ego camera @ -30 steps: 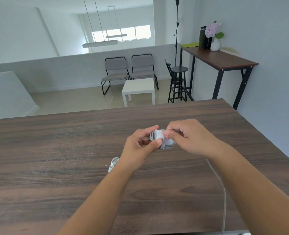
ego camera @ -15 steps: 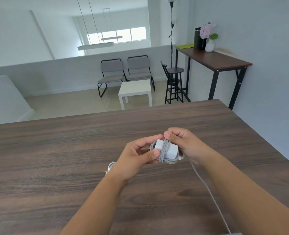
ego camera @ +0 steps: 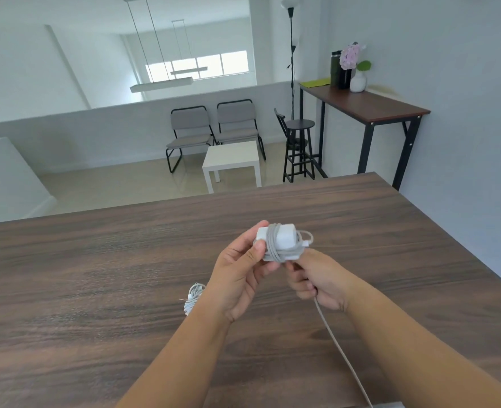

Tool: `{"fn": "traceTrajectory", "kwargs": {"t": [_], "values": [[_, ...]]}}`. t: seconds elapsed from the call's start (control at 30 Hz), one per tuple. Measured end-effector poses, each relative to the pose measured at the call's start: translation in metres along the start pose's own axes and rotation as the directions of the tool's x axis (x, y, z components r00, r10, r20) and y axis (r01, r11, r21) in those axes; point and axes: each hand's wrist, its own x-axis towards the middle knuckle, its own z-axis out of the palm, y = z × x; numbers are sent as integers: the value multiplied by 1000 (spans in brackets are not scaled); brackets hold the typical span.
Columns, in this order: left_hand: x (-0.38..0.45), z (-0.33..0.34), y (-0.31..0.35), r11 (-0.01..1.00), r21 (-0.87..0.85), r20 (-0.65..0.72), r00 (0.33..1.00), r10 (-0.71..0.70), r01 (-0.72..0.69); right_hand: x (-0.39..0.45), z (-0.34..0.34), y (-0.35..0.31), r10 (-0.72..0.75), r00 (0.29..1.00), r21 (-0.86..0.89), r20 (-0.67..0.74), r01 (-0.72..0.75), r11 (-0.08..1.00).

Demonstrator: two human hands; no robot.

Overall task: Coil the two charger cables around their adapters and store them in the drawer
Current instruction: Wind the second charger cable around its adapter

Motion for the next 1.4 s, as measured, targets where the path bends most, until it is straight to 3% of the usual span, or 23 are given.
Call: {"fn": "traceTrajectory", "kwargs": {"t": [0.13,0.23,0.37,0.47,0.57,0.87,1.07,1.13,1.2,1.3,1.4], "values": [[8,-4,0,994,6,-181,977,111,-112,0,17,11,-55,991,-237,-122,25,971],[11,-12,-5,985,114,-242,958,157,-133,-4,24,7,-221,965,-598,-145,92,796],[11,-14,-10,948,277,-252,940,228,-156,-15,32,-1,-271,961,-820,-64,104,563],[13,-18,-11,867,469,-220,928,300,-169,-23,35,-9,-297,955,-889,9,143,434],[13,-23,-11,758,631,-149,932,329,-167,-28,30,-20,-332,942,-910,46,176,374],[13,-26,-5,597,769,44,950,309,-230,-28,-2,-57,-352,925,-918,143,257,303],[5,-28,5,540,815,130,975,179,-208,-15,-18,-76,-309,927,-888,212,315,335],[2,-24,9,545,815,169,980,102,-197,-8,-19,-79,-317,926,-858,206,327,396],[-3,-20,12,645,739,190,979,76,-194,-3,-20,-79,-336,921,-785,197,353,509],[-5,-18,16,804,572,182,981,69,-162,3,-21,-67,-356,925,-544,134,369,754],[-7,-15,15,905,407,184,982,51,-124,5,-16,-46,-319,942,-290,104,335,896]]}}
